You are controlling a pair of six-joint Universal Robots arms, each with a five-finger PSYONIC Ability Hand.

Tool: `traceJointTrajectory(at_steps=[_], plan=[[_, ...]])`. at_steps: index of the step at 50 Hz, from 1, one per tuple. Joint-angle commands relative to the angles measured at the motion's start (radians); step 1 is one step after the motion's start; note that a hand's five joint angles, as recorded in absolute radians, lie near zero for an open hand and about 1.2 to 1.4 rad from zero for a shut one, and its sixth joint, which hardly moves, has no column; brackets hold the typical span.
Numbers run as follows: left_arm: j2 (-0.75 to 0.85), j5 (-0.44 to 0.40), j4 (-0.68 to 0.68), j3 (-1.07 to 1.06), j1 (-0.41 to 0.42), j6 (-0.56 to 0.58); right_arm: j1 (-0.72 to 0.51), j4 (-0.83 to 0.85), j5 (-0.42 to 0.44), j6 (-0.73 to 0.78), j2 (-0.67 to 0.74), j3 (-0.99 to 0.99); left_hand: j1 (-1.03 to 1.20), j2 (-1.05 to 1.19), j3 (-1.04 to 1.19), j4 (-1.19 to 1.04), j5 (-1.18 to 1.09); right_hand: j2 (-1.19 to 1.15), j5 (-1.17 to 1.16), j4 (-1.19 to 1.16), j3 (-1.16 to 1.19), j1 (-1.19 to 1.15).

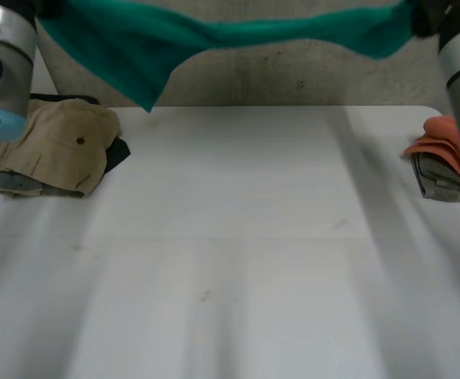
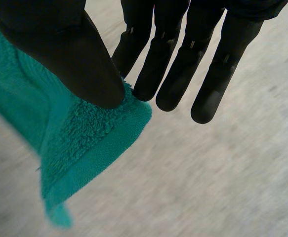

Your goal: Fold the laundry.

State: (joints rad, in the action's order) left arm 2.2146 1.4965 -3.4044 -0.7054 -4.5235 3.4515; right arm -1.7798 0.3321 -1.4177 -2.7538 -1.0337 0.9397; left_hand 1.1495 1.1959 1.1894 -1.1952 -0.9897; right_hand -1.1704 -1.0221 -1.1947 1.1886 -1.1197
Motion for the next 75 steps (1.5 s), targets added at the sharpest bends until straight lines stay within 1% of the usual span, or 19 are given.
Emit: traceJointTrajectory(at_steps=[1,8,15,18,23,27,32,37,42,50,56,64,66,67,68,69,71,72,75], plan=[[0.034,-0.019,0.007,-0.182,0.003,0.075,0.000,-0.096,0.028,0.057,0.116,0.066,0.247,0.200,0.207,-0.201,-0.232,-0.226,-0.200,-0.202,0.208,-0.277],[0.060,-0.041,0.056,-0.350,0.032,0.182,0.014,-0.142,0.042,0.155,0.221,0.172,0.247,0.200,0.207,-0.201,-0.232,-0.226,-0.200,-0.202,0.208,-0.277],[-0.006,0.016,0.296,-0.546,0.063,0.322,0.045,-0.249,0.057,0.256,0.176,0.312,0.247,0.200,0.207,-0.201,-0.232,-0.226,-0.200,-0.202,0.208,-0.277],[-0.064,0.053,0.450,-0.637,0.073,0.373,0.069,-0.404,0.065,0.364,0.097,0.376,0.247,0.200,0.207,-0.201,-0.232,-0.226,-0.200,-0.202,0.208,-0.277],[-0.163,0.070,0.701,-0.793,0.095,0.463,0.140,-0.773,0.066,0.659,-0.037,0.474,0.247,0.200,0.207,-0.201,-0.232,-0.226,-0.200,-0.202,0.208,-0.277],[-0.203,0.053,0.795,-0.841,0.116,0.521,0.166,-0.904,0.078,0.801,-0.081,0.519,0.247,0.200,0.207,-0.201,-0.232,-0.226,-0.200,-0.202,0.208,-0.277],[-0.214,0.051,0.758,-0.800,0.121,0.525,0.155,-0.771,0.092,0.747,-0.081,0.530,0.247,0.200,0.207,-0.201,-0.232,-0.226,-0.200,-0.202,0.208,-0.277],[-0.179,0.056,0.630,-0.675,0.101,0.512,0.146,-0.613,0.105,0.648,-0.072,0.527,0.247,0.200,0.207,-0.201,-0.232,-0.226,-0.200,-0.202,0.208,-0.277],[-0.070,0.060,0.504,-0.525,0.081,0.500,0.114,-0.368,0.120,0.539,-0.036,0.522,0.247,0.200,0.207,-0.201,-0.232,-0.226,-0.200,-0.202,0.208,-0.277],[0.074,0.051,0.410,-0.301,0.089,0.480,0.085,-0.018,0.115,0.435,0.069,0.463,0.247,0.200,0.207,-0.201,-0.232,-0.226,-0.200,-0.202,0.208,-0.277],[0.187,0.051,0.352,-0.148,0.107,0.479,0.062,0.102,0.095,0.422,0.201,0.344,0.247,0.200,0.207,-0.201,-0.232,-0.226,-0.200,-0.202,0.208,-0.277],[0.364,0.051,0.333,0.058,0.132,0.480,0.043,0.125,0.056,0.450,0.418,0.102,0.247,0.200,0.207,-0.201,-0.232,-0.226,-0.200,-0.202,0.208,-0.277],[0.401,0.048,0.327,0.108,0.135,0.472,0.040,0.113,0.023,0.457,0.484,0.012,0.247,0.200,0.207,-0.201,-0.232,-0.226,-0.200,-0.202,0.208,-0.277],[0.411,0.051,0.323,0.124,0.135,0.472,0.039,0.107,0.005,0.457,0.503,-0.014,0.073,0.026,0.033,-0.027,-0.058,-0.086,-0.060,-0.062,0.068,-0.137],[0.419,0.053,0.323,0.138,0.136,0.472,0.037,0.096,-0.013,0.457,0.521,-0.039,-0.269,-0.316,-0.309,0.315,0.284,0.375,0.401,0.399,-0.393,0.324],[0.430,0.063,0.324,0.159,0.142,0.465,0.027,0.075,-0.048,0.456,0.555,-0.086,-0.975,-1.021,-1.015,1.021,0.990,0.996,1.022,1.020,-1.014,0.945],[0.435,0.077,0.327,0.165,0.153,0.457,0.020,0.048,-0.072,0.451,0.570,-0.120,-0.975,-1.021,-1.015,1.021,0.990,0.946,0.972,0.970,-0.964,0.895],[0.432,0.086,0.329,0.164,0.156,0.453,0.020,0.033,-0.073,0.445,0.569,-0.127,-0.975,-1.021,-1.015,1.021,0.990,0.996,1.022,1.020,-1.014,0.945],[0.409,0.116,0.333,0.136,0.169,0.436,0.026,-0.047,-0.047,0.396,0.525,-0.107,-0.975,-1.021,-1.015,1.021,0.990,0.996,1.022,1.020,-1.014,0.945]])
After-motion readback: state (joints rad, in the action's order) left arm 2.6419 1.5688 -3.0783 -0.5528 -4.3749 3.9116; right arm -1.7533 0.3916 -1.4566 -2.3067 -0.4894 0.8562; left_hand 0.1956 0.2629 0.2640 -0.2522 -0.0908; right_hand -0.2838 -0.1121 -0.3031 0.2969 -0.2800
